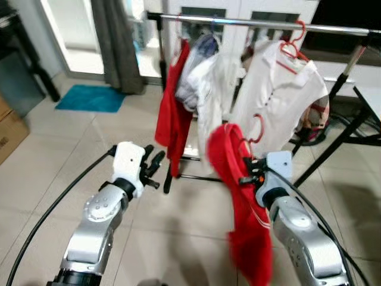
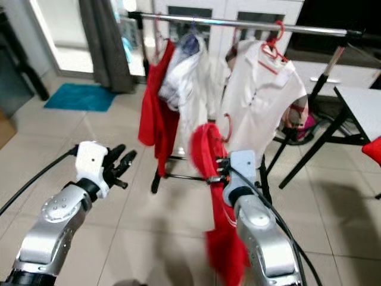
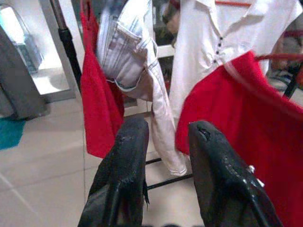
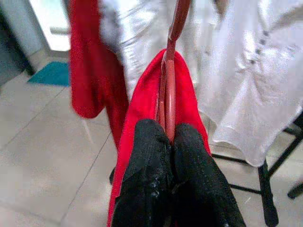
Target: Hang hanger
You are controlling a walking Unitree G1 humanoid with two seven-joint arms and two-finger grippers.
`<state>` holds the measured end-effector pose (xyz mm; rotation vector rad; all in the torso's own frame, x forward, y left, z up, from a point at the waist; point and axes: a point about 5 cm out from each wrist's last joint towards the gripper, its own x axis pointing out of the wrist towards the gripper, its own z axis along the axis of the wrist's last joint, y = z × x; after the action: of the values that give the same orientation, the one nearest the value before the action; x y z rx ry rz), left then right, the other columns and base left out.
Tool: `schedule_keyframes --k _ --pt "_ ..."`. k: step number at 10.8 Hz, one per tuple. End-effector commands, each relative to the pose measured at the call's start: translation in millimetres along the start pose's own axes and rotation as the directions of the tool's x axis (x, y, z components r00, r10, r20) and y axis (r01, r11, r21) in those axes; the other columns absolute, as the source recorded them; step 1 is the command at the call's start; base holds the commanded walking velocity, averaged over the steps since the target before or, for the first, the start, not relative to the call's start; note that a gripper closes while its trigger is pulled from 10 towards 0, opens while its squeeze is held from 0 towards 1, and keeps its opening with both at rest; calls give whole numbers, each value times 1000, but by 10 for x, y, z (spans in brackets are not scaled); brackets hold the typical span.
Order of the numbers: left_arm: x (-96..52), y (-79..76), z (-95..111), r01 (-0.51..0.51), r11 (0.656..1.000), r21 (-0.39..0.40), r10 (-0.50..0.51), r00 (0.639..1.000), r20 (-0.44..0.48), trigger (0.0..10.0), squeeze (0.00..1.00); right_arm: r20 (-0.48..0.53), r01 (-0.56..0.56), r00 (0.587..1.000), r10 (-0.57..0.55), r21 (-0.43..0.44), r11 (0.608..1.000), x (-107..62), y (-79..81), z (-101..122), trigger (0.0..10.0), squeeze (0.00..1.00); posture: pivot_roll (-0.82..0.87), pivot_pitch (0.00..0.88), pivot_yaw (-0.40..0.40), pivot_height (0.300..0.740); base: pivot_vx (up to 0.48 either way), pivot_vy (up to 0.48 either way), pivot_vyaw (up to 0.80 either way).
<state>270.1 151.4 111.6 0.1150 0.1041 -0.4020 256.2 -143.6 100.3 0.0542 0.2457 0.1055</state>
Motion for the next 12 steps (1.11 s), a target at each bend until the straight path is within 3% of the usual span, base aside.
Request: schedule_keyframes --k 1,3,5,6,8,12 --pt "13 60 25 -1 999 39 1 1000 -7 10000 0 39 61 997 -62 32 998 22 -108 93 10000 0 68 13 6 723 439 0 -800" --pt "16 110 29 -42 999 9 42 999 -6 10000 0 69 50 996 -51 14 999 10 -119 122 10000 0 58 22 26 723 439 0 -800" --pt "-3 11 -1 -4 1000 -8 4 1000 -19 10000 0 76 109 991 -112 31 994 -22 -210 104 10000 0 62 3 48 723 435 0 0" --pt "24 42 16 -5 1000 -1 5 1000 -13 10000 0 75 123 990 -123 -1 992 -6 -206 94 10000 0 59 6 38 723 439 0 0" --pt "42 116 49 -38 999 -20 38 999 1 10000 0 83 86 993 -84 -18 996 11 -152 117 10000 0 57 2 60 723 437 0 0" --pt "59 58 62 -12 1000 -27 12 1000 1 10000 0 97 39 994 -42 27 999 21 -177 106 10000 0 80 0 76 723 438 0 0"
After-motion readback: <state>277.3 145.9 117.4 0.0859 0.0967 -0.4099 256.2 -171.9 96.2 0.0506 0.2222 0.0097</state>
